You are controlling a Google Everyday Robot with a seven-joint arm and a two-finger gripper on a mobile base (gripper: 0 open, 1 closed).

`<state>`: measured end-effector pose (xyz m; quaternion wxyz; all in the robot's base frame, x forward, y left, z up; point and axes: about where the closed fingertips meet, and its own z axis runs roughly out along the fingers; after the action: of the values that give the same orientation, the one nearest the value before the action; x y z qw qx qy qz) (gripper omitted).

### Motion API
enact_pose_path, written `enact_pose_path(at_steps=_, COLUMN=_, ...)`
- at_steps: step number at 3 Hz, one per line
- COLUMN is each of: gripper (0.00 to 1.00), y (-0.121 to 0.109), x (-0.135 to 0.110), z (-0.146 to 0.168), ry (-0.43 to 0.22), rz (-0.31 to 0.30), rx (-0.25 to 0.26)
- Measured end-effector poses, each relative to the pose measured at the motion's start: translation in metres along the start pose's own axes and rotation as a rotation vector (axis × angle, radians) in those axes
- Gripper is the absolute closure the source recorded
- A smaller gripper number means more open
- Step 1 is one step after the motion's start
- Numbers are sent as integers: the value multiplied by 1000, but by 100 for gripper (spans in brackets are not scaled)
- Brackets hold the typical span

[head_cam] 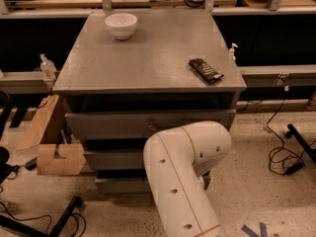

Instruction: Open bottom drawer

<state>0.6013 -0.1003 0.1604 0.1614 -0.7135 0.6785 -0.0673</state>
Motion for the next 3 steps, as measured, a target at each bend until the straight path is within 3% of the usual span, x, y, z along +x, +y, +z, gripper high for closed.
enact_pose_path(at_steps=1, gripper=88, y=-1, x=0, z=-2, ry=0, rz=0, rx=0)
enact_pose_path(at_steps=2, gripper=100, y=-1, x=0, z=-2, ry=0, rz=0, rx=0)
enact_pose_path(at_steps=3, gripper=100, y=-1, x=0, z=-2, ry=0, rz=0, rx=0)
